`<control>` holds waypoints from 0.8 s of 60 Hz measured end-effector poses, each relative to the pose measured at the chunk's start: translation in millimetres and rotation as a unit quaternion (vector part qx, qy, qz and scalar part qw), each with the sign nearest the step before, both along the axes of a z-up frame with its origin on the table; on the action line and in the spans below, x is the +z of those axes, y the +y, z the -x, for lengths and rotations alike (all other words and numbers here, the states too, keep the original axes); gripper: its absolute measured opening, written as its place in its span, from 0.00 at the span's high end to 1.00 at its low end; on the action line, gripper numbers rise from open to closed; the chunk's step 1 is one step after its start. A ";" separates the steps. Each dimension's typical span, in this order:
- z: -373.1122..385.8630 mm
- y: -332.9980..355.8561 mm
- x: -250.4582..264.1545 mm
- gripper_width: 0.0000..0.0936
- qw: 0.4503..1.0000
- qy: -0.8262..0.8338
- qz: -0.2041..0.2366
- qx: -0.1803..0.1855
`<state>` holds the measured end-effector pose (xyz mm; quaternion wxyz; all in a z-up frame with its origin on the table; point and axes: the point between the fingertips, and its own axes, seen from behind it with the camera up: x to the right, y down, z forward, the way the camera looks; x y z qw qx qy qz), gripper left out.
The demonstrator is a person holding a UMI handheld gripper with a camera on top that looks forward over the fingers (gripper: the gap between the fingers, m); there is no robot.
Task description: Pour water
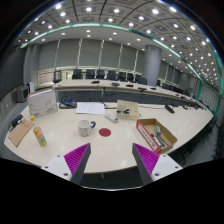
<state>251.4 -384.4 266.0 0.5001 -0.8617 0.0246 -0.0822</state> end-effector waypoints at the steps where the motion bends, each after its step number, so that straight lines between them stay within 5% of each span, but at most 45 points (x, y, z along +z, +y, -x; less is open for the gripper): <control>1: 1.4 2.5 -1.4 0.08 1.000 0.001 0.000 0.003; 26: 207.8 29.2 -90.8 0.08 0.993 0.027 0.034 0.109; 37: 328.7 67.4 -129.5 0.07 0.988 0.041 0.008 0.151; 48: 405.3 138.7 -149.5 0.08 0.986 0.069 -0.044 0.147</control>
